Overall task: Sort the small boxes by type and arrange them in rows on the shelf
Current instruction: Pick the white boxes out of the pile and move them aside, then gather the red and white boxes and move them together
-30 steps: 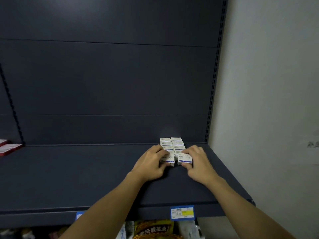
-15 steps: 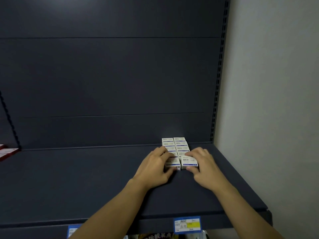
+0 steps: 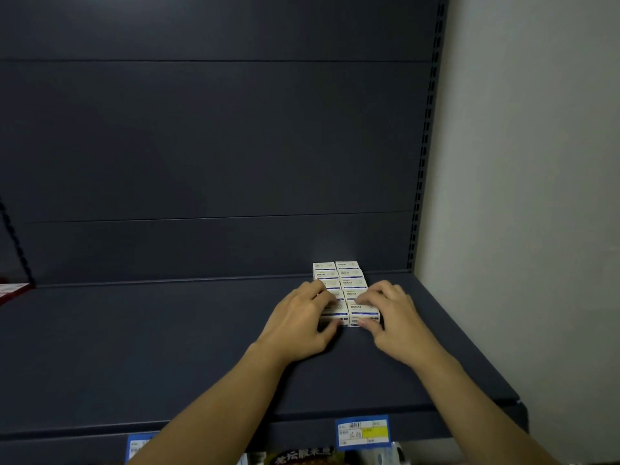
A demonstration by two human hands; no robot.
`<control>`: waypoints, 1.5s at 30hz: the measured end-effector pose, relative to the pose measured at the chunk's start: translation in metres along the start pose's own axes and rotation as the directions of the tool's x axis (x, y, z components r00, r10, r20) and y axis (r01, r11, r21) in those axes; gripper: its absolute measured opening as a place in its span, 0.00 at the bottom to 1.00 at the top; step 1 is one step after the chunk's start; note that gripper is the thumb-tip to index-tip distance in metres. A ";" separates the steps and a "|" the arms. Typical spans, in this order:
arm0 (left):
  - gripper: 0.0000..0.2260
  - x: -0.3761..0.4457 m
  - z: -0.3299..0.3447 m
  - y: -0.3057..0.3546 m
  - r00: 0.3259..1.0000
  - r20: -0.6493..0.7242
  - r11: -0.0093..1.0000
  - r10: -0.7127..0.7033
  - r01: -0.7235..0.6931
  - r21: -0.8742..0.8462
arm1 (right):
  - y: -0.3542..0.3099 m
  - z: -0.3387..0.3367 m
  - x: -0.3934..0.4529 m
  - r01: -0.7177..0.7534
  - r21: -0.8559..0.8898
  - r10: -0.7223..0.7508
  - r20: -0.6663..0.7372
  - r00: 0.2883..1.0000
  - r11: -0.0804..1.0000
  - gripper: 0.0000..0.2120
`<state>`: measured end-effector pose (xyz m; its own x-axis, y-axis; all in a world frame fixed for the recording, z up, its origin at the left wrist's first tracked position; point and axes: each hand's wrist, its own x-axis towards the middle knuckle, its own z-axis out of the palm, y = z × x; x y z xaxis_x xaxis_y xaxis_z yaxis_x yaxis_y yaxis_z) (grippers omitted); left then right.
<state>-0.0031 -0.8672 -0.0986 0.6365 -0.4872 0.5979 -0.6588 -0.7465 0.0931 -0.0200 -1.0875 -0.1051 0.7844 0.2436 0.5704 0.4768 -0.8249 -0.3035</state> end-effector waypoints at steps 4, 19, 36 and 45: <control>0.21 0.000 0.000 0.000 1.000 0.010 1.000 0.001 -0.001 0.026 | -0.001 0.000 -0.001 0.010 -0.017 -0.010 0.004 1.000 1.000 0.15; 0.25 -0.027 -0.047 0.001 0.965 -0.039 0.960 -0.260 0.262 0.094 | -0.031 -0.017 0.000 0.069 -0.207 -0.061 0.046 0.997 0.976 0.27; 0.15 -0.173 -0.236 -0.072 0.830 -0.019 0.740 -0.557 0.507 0.442 | -0.229 0.021 0.069 0.327 -0.231 -0.187 0.475 0.860 0.916 0.28; 0.15 -0.279 -0.328 -0.105 0.729 -0.080 0.597 -0.680 0.613 0.517 | -0.367 0.060 0.062 0.396 -0.136 -0.289 0.481 0.828 0.908 0.27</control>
<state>-0.2429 -0.5046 -0.0141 0.8796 0.1884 0.4367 0.2045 -0.9788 0.0104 -0.1225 -0.7395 -0.0039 0.7025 0.6851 0.1927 0.6895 -0.7223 0.0539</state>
